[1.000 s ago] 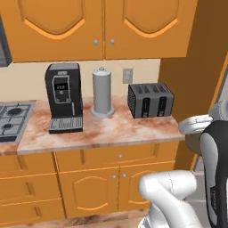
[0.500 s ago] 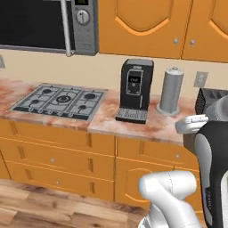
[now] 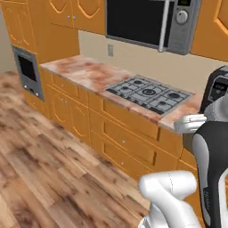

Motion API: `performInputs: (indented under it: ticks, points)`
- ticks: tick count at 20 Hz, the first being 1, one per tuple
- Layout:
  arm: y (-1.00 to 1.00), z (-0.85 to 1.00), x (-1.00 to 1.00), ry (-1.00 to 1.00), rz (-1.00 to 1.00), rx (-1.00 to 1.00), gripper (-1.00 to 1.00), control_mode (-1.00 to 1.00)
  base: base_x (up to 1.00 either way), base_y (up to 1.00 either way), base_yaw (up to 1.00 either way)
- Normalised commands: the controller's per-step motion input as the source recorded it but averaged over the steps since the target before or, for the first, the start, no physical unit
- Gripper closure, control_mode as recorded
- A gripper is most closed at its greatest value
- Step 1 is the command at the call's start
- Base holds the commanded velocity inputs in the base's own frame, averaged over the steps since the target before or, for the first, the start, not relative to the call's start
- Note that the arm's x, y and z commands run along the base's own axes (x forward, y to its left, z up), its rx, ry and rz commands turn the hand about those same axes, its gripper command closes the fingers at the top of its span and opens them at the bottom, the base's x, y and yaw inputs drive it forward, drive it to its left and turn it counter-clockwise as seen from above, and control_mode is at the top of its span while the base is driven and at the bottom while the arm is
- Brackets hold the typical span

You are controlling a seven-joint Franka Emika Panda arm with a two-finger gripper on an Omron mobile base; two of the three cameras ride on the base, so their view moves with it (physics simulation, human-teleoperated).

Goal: Start the toaster. Once the lever pops up, take the bread to the plate on the dining counter.

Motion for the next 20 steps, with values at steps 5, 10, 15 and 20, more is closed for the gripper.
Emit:
performInputs:
  ticks: [5,10,15,20]
  points:
    - [0.0,0.0,0.0,0.0,0.0,0.0,1.0,1.0,0.0,0.36,0.89]
    - [0.0,0.0,0.0,0.0,0.0,0.0,1.0,1.0,0.0,0.34,0.88]
    - [0.0,0.0,0.0,0.0,0.0,0.0,1.0,1.0,0.0,0.29,0.86]
    - [0.0,0.0,0.0,0.0,0.0,0.0,1.0,1.0,0.0,0.21,0.84]
